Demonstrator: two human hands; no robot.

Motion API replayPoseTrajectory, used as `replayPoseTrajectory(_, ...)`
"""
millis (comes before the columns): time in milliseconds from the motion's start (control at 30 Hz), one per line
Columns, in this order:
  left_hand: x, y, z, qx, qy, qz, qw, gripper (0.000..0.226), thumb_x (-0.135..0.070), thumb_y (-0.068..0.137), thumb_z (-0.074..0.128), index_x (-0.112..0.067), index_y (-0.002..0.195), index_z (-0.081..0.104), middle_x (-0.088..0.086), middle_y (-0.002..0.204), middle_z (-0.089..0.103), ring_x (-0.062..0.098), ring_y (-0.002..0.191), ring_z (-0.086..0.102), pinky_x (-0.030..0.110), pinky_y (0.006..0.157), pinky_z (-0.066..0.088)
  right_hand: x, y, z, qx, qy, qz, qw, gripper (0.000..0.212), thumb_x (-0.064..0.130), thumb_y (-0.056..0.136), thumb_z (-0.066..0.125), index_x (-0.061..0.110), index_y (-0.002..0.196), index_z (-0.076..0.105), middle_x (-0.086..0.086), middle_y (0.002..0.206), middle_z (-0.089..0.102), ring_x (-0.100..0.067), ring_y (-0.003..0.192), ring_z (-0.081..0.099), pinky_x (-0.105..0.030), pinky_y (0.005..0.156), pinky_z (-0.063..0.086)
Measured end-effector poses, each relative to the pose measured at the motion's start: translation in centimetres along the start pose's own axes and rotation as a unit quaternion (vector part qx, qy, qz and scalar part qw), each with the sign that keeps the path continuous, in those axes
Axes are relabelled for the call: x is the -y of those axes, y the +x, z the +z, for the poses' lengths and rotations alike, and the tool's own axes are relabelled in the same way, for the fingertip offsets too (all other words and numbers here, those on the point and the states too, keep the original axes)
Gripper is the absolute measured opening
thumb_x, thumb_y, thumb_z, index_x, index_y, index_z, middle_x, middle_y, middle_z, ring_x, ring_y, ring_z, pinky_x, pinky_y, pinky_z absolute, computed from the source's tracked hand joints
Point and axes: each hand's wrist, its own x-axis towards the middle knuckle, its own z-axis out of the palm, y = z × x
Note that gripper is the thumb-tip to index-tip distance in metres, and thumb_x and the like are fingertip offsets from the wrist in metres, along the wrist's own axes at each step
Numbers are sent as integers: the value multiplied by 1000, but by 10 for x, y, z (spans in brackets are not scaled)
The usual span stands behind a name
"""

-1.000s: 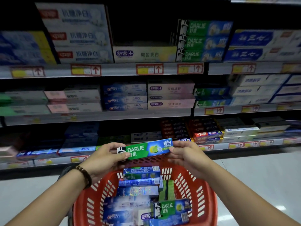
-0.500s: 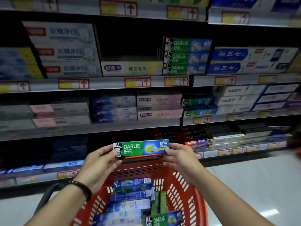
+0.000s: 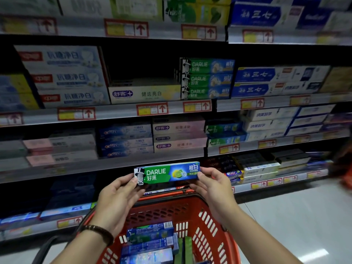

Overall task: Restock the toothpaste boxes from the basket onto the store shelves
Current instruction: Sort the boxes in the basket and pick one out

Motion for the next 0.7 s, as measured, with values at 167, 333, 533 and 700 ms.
replayPoseTrajectory(167, 4, -2, -1, -26, 52, 36, 998, 14, -5, 97, 65, -14, 108, 71, 8, 120, 68, 26, 111, 70, 43, 99, 56, -3, 2, 2, -13, -22, -7, 1000, 12, 2, 102, 65, 6, 112, 71, -15, 115, 77, -32, 105, 78, -46, 88, 64)
replayPoseTrajectory(333, 8, -2, -1, -28, 79, 47, 995, 15, -4, 96, 66, -16, 104, 71, 8, 118, 69, 26, 108, 70, 43, 98, 56, -5, 2, -1, -23, -45, -15, 999, 12, 4, 102, 66, 9, 110, 73, -14, 114, 77, -30, 102, 78, -47, 88, 64)
replayPoseTrajectory(533, 13, 3, 3, -14, 78, 45, 996, 21, 1, 95, 67, -14, 108, 71, 11, 117, 71, 29, 107, 72, 27, 78, 64, 0, 4, -6, -36, -45, -12, 998, 11, 4, 102, 66, 8, 108, 74, -11, 111, 79, -29, 99, 79, -45, 86, 65)
replayPoseTrajectory(700, 16, 5, 5, 0, 115, 59, 992, 34, 0, 93, 70, -17, 122, 71, 8, 116, 73, 27, 97, 76, 37, 87, 60, 5, 3, -11, -36, -53, -14, 998, 10, 4, 103, 65, 7, 108, 72, -12, 110, 78, -29, 99, 79, -45, 84, 65)
